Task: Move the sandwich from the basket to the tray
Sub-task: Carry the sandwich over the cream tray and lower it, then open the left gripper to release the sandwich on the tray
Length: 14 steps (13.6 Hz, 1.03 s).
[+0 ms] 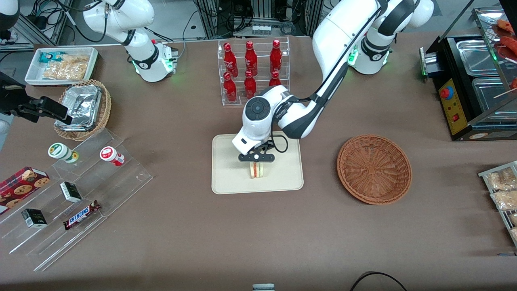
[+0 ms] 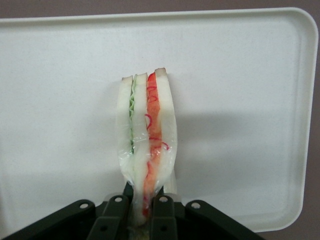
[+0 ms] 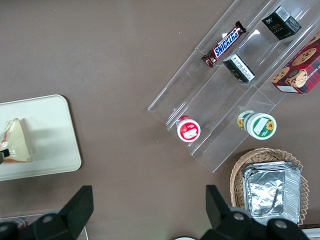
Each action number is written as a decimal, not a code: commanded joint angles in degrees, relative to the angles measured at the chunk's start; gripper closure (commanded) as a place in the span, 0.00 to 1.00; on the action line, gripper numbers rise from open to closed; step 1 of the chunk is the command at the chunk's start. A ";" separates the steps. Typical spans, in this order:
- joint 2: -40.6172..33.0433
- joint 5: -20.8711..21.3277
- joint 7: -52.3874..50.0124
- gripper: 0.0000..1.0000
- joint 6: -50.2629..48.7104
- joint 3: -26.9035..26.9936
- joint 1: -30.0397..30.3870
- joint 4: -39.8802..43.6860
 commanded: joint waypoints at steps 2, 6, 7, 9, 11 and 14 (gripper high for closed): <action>1.45 1.19 -1.00 0.02 0.15 0.63 -1.36 1.87; -3.28 0.58 -1.35 0.00 -0.81 0.98 -1.02 1.09; -6.08 0.40 -2.31 0.00 -2.38 1.07 -0.93 0.04; -11.71 0.40 -5.82 0.00 -9.04 1.69 0.73 -0.32; -18.03 0.40 -8.10 0.00 -17.56 1.69 4.15 -0.41; -27.44 0.31 -6.54 0.00 -30.05 1.69 12.06 -0.59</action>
